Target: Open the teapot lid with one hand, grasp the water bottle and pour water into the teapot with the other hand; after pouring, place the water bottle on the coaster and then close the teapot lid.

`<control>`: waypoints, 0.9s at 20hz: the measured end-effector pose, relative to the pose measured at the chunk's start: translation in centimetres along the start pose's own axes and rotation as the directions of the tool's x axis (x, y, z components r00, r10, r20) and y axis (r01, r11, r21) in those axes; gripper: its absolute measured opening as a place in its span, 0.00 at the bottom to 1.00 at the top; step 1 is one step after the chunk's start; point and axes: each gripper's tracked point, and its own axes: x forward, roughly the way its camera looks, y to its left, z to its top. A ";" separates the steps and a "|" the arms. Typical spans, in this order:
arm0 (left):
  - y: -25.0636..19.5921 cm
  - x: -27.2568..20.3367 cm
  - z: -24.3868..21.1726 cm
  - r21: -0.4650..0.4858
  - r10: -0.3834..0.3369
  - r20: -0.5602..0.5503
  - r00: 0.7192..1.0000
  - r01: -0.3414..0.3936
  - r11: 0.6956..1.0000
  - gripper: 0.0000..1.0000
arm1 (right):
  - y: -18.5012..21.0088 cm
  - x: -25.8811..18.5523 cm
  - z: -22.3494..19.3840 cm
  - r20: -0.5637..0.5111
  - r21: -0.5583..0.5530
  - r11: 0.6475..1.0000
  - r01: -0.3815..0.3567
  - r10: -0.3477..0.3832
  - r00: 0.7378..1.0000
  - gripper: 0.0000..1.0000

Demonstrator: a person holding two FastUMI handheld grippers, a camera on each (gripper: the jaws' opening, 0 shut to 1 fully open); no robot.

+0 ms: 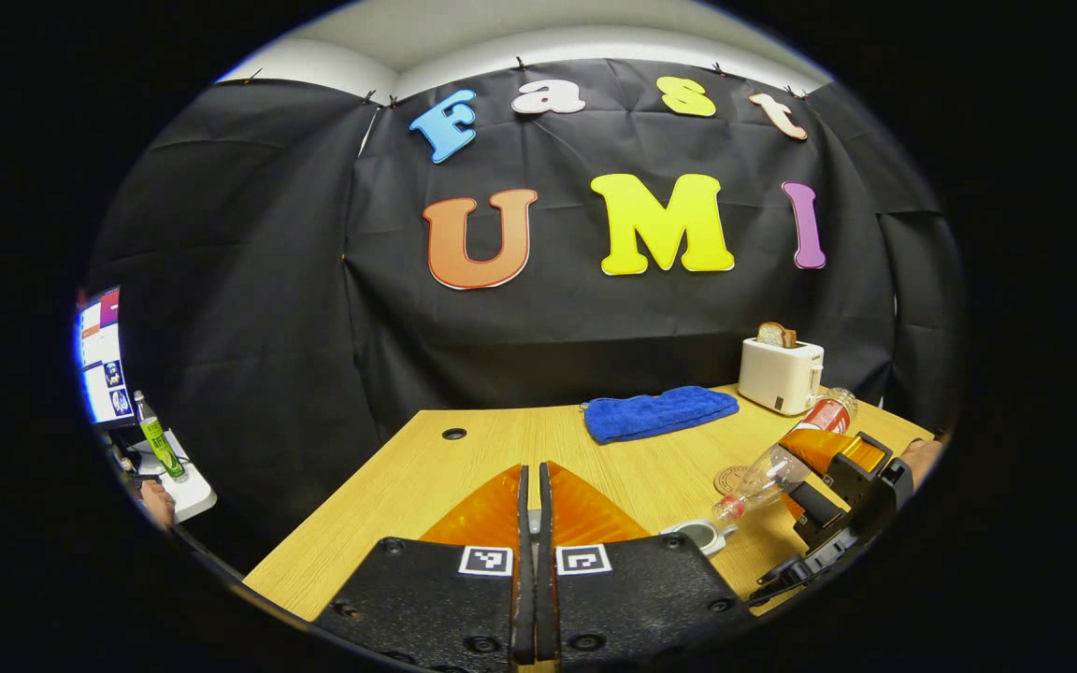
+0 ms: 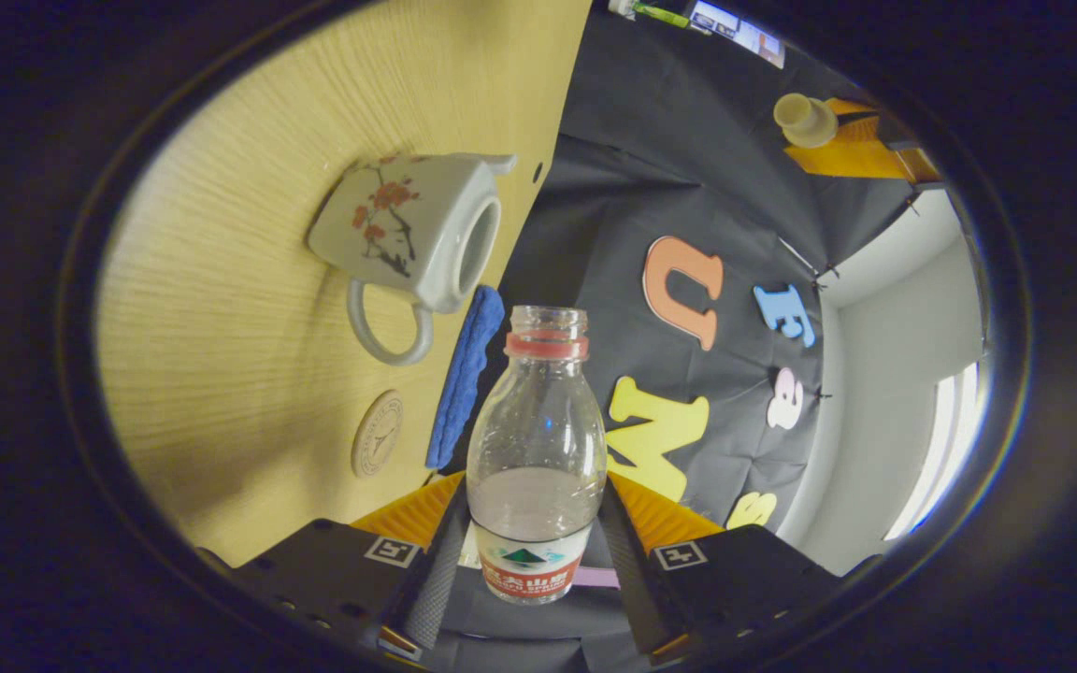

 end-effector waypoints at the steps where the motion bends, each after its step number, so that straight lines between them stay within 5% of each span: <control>1: 0.0 0.0 -0.2 0.000 -0.001 -0.001 1.000 0.001 1.000 0.03 | -0.2 0.2 0.2 0.003 -0.020 1.000 0.005 -0.005 1.000 0.75; 18: 0.1 0.3 -0.9 0.025 0.004 -0.028 1.000 -0.004 1.000 0.03 | -3.2 -0.5 1.9 0.052 -0.252 0.960 0.124 -0.115 0.992 0.77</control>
